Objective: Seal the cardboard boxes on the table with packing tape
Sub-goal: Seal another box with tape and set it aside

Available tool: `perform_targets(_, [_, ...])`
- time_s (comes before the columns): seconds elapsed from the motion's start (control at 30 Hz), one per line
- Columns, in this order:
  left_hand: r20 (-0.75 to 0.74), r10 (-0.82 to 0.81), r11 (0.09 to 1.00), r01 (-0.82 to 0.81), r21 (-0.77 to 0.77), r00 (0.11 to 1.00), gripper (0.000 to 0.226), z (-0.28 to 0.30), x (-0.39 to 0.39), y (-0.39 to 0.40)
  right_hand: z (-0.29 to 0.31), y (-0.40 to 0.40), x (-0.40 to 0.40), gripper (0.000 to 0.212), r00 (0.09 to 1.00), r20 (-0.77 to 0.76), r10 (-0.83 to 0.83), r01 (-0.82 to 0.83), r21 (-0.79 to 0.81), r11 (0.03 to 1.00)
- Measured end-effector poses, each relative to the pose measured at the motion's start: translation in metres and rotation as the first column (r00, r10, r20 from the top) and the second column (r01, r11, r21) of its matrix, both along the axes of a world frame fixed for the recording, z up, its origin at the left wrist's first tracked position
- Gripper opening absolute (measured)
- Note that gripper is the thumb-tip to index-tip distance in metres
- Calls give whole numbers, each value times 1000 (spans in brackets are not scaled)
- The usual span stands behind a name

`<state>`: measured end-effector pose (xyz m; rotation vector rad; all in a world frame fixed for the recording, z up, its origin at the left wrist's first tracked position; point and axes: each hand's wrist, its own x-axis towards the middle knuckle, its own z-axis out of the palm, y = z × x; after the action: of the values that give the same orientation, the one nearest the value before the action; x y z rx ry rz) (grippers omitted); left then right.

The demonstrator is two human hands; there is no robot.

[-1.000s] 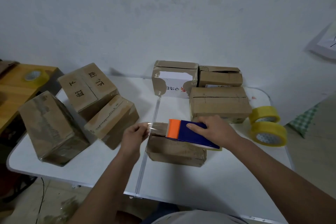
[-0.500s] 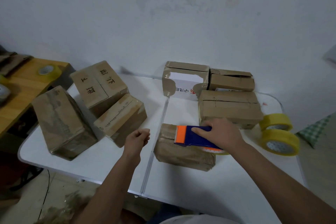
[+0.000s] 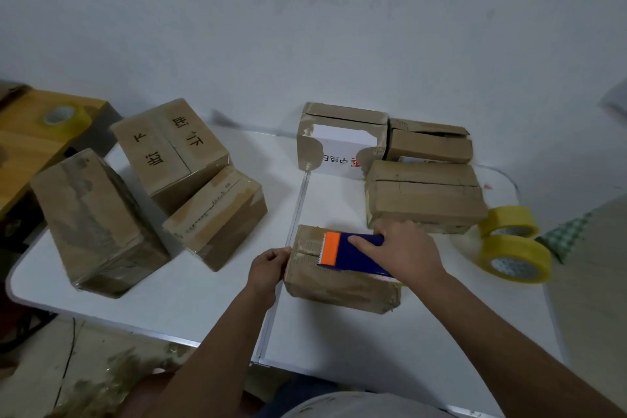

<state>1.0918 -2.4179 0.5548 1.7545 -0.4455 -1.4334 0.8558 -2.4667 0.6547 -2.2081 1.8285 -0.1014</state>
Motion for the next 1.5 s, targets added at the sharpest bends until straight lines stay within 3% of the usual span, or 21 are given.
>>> perform_targets(0.2, [145, -116, 993, 119, -11, 983, 19, 3, -6, -3, -3, 1, 3, 53, 1000, -1, -9, 9, -1, 1000])
perform_targets(0.33, [193, -223, 965, 188, 183, 956, 54, 3, 3, -1, -4, 0, 4, 54, 1000, 4, -18, 18, -8, 1000])
perform_targets(0.37, [226, -267, 955, 226, 192, 937, 51, 3, 7, 2, -4, -1, 4, 54, 1000, 5, -19, 19, -9, 1000])
perform_targets(0.47, [424, -227, 969, 249, 4, 877, 23, 10, 14, 10, -4, -1, 4, 54, 1000, 8, -21, 21, -15, 1000])
perform_targets(0.53, [448, -187, 953, 273, -134, 874, 23, 21, 10, 17, -4, -1, 5, 54, 1000, 7, -19, 19, -16, 1000])
perform_targets(0.6, [448, -291, 900, 401, -171, 845, 32, 27, 0, 25, -5, -1, 5, 54, 1000, -2, -21, 21, -13, 1000])
perform_targets(0.77, [586, -563, 706, 707, -25, 583, 73, 34, 5, 25, -4, -1, 6, 57, 1000, -4, -20, 19, -24, 1000])
perform_targets(0.8, [646, -592, 640, 768, 15, 481, 85, 36, 10, 21, -3, -1, 5, 57, 1000, -9, -12, 12, -10, 1000])
perform_targets(0.87, [794, -578, 463, 877, 127, 190, 105, 40, 18, 8, 0, -4, 5, 55, 1000, -21, 1, 0, 27, 1000])
perform_targets(0.93, [851, -519, 274, 926, 258, -84, 119, 40, 17, -8, 4, -6, 3, 54, 1000, -23, 11, -9, 62, 998])
perform_targets(1.03, [810, -522, 139, 910, 391, -268, 129, 33, 4, -30, 8, -9, 0, 56, 999, -26, 34, -32, 93, 995])
perform_targets(1.1, [808, -517, 133, 906, 402, -282, 128, 26, 0, -36, 10, -10, -1, 58, 997, -43, 58, -52, 114, 992])
perform_targets(1.23, [881, -448, 181, 950, 256, -152, 119, 13, 7, -35, 10, -16, -6, 62, 996, 17, 89, -91, 179, 980])
perform_targets(1.4, [877, -435, 176, 937, 302, -201, 119, 10, 8, -35, 11, -22, -31, 66, 989, 124, 84, -113, 253, 961])
perform_targets(1.5, [882, -438, 184, 944, 276, -172, 119, 9, 9, -35, 9, -21, -54, 63, 990, 110, 90, -117, 266, 957])
